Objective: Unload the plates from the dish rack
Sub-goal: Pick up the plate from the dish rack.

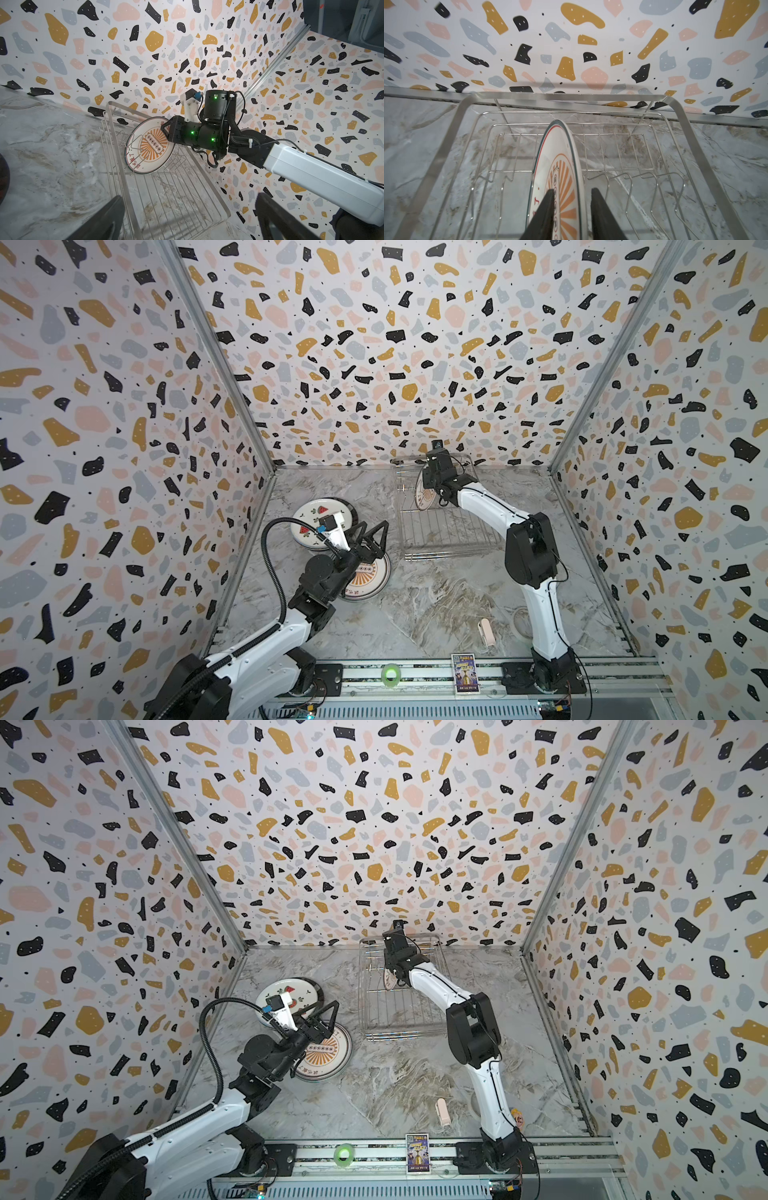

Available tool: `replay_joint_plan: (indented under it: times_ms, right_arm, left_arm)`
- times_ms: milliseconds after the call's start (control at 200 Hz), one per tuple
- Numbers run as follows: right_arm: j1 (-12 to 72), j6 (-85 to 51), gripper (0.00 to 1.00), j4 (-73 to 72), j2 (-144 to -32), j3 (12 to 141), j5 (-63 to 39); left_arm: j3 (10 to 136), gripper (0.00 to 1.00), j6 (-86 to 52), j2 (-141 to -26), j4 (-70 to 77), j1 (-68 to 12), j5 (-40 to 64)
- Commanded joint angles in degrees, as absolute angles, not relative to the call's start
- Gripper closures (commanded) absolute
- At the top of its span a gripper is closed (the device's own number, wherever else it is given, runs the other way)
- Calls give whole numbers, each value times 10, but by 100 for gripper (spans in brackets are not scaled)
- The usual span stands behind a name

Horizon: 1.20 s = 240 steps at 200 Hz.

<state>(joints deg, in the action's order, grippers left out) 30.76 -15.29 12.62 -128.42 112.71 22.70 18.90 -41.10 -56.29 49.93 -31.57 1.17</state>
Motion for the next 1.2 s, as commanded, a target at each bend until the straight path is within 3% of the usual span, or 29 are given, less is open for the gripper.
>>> replay_joint_plan:
  times_ms: [0, 70, 601, 1196]
  right_arm:
    - [311, -149, 70, 167, -1284, 1158, 273]
    - [313, -151, 75, 170, -1289, 1159, 281]
    - [338, -128, 88, 190, -1299, 1187, 367]
    - [365, -82, 90, 180, -1256, 1210, 421]
  left_arm:
    - [196, 0, -400, -576, 550, -325, 11]
    - [194, 0, -401, -582, 554, -329, 7]
    - [181, 0, -415, -588, 558, -339, -12]
    - [164, 0, -419, -562, 551, -338, -18]
